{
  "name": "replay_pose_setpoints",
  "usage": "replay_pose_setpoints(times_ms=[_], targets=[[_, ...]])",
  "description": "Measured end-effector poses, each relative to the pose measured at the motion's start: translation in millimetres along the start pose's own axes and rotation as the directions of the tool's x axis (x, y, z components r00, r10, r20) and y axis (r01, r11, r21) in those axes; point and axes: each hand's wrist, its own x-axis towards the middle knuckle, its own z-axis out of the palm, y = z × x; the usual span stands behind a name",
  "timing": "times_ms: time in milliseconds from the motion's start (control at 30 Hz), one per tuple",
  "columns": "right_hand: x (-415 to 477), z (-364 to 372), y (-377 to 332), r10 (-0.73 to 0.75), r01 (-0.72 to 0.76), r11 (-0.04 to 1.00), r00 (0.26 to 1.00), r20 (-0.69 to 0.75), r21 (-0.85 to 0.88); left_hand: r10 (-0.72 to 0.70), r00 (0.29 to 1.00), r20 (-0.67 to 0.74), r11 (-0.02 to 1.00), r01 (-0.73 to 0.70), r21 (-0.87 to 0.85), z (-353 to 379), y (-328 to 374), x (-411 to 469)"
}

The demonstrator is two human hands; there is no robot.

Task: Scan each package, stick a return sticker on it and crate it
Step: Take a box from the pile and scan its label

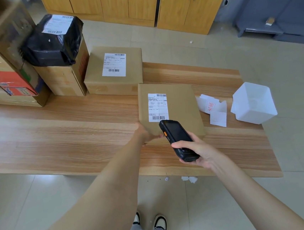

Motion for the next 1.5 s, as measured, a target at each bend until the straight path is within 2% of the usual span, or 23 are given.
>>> replay_pose_setpoints(times_ms=[467, 833, 1500], targets=[[-9.9, 9.9, 6.7, -0.043, 0.042, 0.997, 0.999, 0.014, 0.064, -0.002, 1.000, -0.029, 0.947, -0.007, -0.321, 13.5, -16.2, 16.5], [-19.2, 6.8, 15.6, -0.020, 0.013, 0.991, 0.998, 0.054, 0.132, 0.079, 0.987, -0.137, 0.968, -0.109, -0.225, 17.3, -22.8, -1.8], [-24.0, 6.3, 21.0, -0.016, 0.005, 0.985, 0.998, 0.061, 0.171, 0.172, 0.971, -0.165, 0.965, -0.199, -0.168, 18.7, -27.2, -23.0]])
